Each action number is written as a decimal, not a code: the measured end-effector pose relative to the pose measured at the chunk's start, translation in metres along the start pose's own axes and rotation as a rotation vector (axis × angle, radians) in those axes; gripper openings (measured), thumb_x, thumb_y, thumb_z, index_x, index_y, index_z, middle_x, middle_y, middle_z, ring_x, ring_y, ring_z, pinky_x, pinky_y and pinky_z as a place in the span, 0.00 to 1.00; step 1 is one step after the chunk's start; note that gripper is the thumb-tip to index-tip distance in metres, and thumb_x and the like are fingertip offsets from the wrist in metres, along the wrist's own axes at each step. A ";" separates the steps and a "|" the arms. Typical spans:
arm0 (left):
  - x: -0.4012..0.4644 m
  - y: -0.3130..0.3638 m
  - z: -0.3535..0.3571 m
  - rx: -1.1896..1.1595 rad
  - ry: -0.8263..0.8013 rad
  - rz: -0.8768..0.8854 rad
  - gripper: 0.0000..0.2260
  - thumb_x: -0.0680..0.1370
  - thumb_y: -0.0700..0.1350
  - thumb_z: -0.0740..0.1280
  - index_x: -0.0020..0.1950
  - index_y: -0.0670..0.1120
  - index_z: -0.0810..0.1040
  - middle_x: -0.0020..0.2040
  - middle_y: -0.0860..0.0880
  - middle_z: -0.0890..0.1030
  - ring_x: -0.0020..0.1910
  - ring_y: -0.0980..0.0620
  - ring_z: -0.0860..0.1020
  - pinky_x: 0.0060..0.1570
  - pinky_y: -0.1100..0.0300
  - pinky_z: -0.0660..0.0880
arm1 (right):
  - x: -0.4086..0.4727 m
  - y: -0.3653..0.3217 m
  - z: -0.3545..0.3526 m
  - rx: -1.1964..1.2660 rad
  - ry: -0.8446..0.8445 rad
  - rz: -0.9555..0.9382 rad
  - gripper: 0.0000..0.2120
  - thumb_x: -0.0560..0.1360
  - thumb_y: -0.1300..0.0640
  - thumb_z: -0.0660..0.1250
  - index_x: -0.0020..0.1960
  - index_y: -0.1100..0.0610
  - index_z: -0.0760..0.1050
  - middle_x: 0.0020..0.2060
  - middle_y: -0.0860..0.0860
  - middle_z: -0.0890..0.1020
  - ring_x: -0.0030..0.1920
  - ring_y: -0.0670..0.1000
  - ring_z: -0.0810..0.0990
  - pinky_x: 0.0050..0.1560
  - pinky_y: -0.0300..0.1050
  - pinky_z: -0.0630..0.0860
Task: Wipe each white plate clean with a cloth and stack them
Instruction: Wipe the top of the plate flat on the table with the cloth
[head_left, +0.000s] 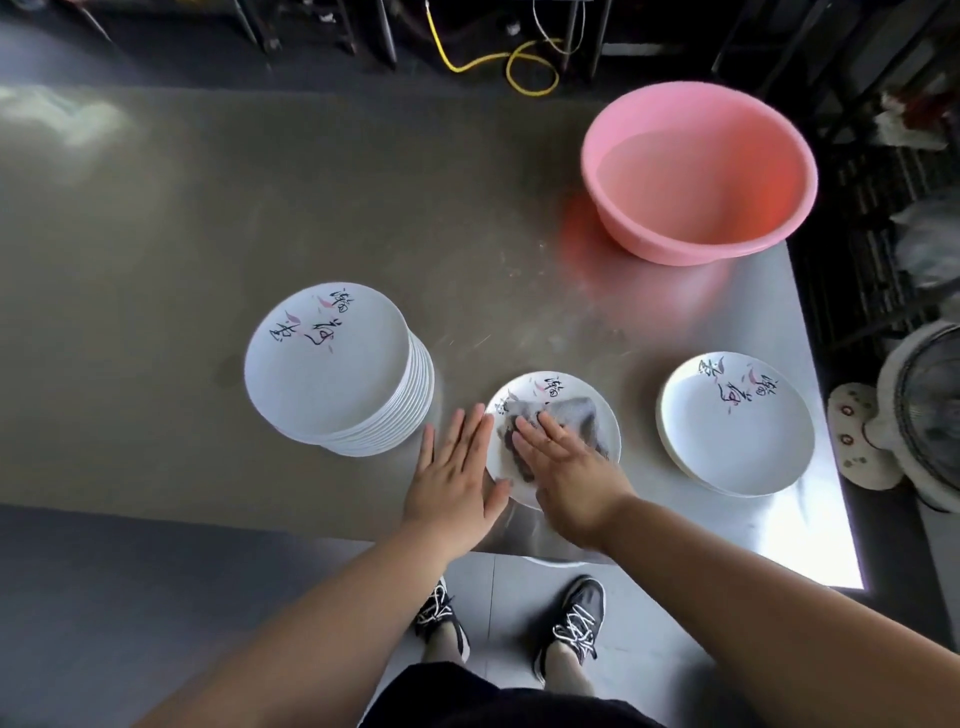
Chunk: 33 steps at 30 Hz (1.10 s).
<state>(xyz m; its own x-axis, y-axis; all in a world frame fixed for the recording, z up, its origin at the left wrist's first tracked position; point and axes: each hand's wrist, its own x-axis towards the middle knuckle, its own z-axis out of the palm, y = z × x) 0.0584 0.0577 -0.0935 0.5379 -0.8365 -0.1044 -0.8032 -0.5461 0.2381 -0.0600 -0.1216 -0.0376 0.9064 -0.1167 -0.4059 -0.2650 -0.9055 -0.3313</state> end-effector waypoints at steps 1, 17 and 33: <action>0.000 0.000 0.000 0.009 -0.007 0.001 0.36 0.83 0.61 0.51 0.87 0.46 0.46 0.87 0.48 0.47 0.86 0.46 0.46 0.82 0.36 0.48 | -0.011 -0.001 0.005 -0.032 -0.036 -0.053 0.36 0.81 0.52 0.58 0.86 0.51 0.50 0.85 0.45 0.48 0.85 0.51 0.42 0.84 0.49 0.41; 0.001 0.004 -0.004 0.083 -0.100 -0.016 0.37 0.83 0.63 0.50 0.87 0.46 0.45 0.87 0.50 0.42 0.85 0.46 0.41 0.81 0.35 0.48 | -0.055 -0.002 0.013 -0.276 -0.147 -0.026 0.47 0.76 0.26 0.45 0.85 0.55 0.54 0.84 0.57 0.54 0.83 0.63 0.49 0.81 0.61 0.47; 0.002 0.003 -0.003 0.090 -0.092 -0.024 0.37 0.83 0.63 0.51 0.87 0.46 0.44 0.87 0.49 0.42 0.85 0.46 0.43 0.81 0.35 0.50 | -0.059 0.007 0.006 -0.261 -0.132 0.013 0.44 0.76 0.28 0.50 0.81 0.55 0.67 0.81 0.57 0.65 0.81 0.61 0.63 0.78 0.61 0.51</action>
<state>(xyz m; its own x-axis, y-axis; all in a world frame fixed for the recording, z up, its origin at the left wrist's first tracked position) 0.0579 0.0544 -0.0901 0.5348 -0.8213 -0.1986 -0.8122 -0.5645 0.1475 -0.1179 -0.1188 -0.0210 0.8484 -0.0902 -0.5216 -0.1669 -0.9807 -0.1018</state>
